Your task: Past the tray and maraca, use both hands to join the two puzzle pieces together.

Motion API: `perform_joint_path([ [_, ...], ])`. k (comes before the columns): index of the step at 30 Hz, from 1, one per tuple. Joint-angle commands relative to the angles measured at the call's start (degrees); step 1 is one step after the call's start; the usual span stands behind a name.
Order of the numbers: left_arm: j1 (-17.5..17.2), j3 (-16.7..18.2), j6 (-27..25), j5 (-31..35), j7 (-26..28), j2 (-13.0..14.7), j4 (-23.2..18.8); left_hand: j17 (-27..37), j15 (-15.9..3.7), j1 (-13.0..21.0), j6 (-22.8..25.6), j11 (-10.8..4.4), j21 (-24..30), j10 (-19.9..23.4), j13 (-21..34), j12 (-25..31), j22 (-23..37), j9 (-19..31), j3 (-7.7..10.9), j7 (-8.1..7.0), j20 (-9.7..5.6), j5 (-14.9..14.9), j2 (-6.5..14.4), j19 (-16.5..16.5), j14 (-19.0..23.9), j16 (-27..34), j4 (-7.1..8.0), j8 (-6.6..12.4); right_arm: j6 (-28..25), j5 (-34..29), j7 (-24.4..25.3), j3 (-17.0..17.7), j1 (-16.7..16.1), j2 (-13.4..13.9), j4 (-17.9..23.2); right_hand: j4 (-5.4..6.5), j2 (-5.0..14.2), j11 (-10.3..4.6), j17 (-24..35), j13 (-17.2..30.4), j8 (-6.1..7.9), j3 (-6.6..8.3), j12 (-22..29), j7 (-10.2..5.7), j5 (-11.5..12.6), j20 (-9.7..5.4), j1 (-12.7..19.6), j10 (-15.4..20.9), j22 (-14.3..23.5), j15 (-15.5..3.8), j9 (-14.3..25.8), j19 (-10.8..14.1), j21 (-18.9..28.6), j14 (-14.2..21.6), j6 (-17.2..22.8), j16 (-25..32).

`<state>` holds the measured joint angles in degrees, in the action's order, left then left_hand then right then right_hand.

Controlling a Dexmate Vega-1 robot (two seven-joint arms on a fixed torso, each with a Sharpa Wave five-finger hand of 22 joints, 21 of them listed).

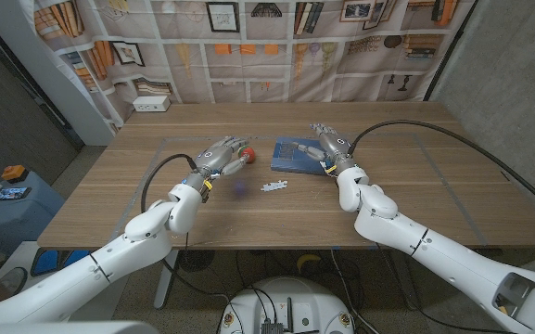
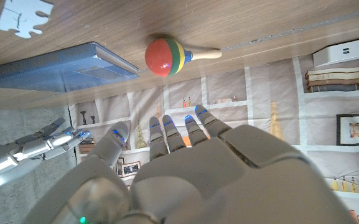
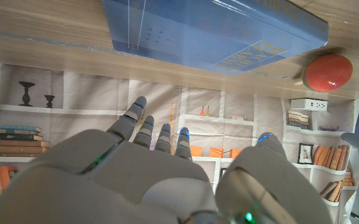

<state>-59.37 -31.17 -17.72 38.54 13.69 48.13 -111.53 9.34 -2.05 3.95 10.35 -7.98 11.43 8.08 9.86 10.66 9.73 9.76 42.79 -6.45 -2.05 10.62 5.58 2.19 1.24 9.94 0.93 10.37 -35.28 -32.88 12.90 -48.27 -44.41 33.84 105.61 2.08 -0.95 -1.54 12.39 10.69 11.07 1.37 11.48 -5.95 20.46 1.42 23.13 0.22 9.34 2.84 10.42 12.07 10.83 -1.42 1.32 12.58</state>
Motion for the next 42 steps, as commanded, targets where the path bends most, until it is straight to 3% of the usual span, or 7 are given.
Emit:
perform_joint_path([
  [1,1.66,0.53,2.82,-9.19,6.03,-2.15,3.08,0.1,-6.88,0.69,0.33,0.47,0.3,0.22,0.0,0.0,0.08,0.2,-0.08,0.22,-3.48,-0.18,4.68,0.4,0.38,0.23,-0.5,0.02,3.09,4.09,0.7,4.23,-0.18,3.07,-0.98,0.43,0.42,-0.1,0.27,0.07,-0.11,-0.1,0.11,-0.25,0.14,-0.2,-0.72,0.44,0.14,-0.38,0.04,0.47,0.16,-0.03,-0.24,0.19],
  [19,5.01,2.07,13.0,-19.94,8.63,-4.7,11.25,-0.01,-6.41,1.69,0.06,1.22,0.02,-0.21,-0.03,-0.05,-0.01,0.14,-0.21,0.54,-3.17,-0.43,3.56,0.72,0.55,0.09,-2.59,-0.08,7.46,9.88,1.61,6.98,0.39,3.74,-3.12,1.16,1.04,-0.05,0.29,0.06,-0.51,-0.52,0.05,-0.04,-0.02,-1.2,-2.06,1.18,0.13,-1.62,0.02,1.1,0.12,0.33,-2.03,0.26],
  [29,5.29,2.71,14.17,-23.49,10.49,-6.29,13.82,0.03,-6.05,2.19,-0.1,1.61,-0.03,-0.47,-0.03,-0.08,-0.01,0.14,-0.31,0.78,-2.67,-0.46,3.68,1.08,0.75,0.14,-3.51,-0.12,12.26,14.37,2.48,8.72,1.02,3.6,-6.53,1.57,1.56,-0.21,0.29,0.04,-0.43,-0.63,0.2,0.2,-0.08,-1.63,-2.71,2.09,0.12,-1.82,-0.01,1.56,0.16,0.92,-2.18,0.44],
  [42,6.53,2.92,19.2,-29.83,13.68,-11.22,20.05,0.17,-5.42,2.45,-0.15,1.91,-0.11,-0.71,-0.02,-0.1,0.02,0.16,-0.3,1.1,-2.36,-0.41,4.52,1.15,0.76,0.21,-3.58,-0.11,15.76,19.96,3.82,11.19,0.52,3.23,-8.87,1.9,2.17,-0.14,0.2,0.0,-0.25,-0.69,0.28,0.41,-0.13,-2.05,-3.23,3.01,0.1,-2.47,-0.03,2.06,0.16,1.69,-2.11,0.6],
])
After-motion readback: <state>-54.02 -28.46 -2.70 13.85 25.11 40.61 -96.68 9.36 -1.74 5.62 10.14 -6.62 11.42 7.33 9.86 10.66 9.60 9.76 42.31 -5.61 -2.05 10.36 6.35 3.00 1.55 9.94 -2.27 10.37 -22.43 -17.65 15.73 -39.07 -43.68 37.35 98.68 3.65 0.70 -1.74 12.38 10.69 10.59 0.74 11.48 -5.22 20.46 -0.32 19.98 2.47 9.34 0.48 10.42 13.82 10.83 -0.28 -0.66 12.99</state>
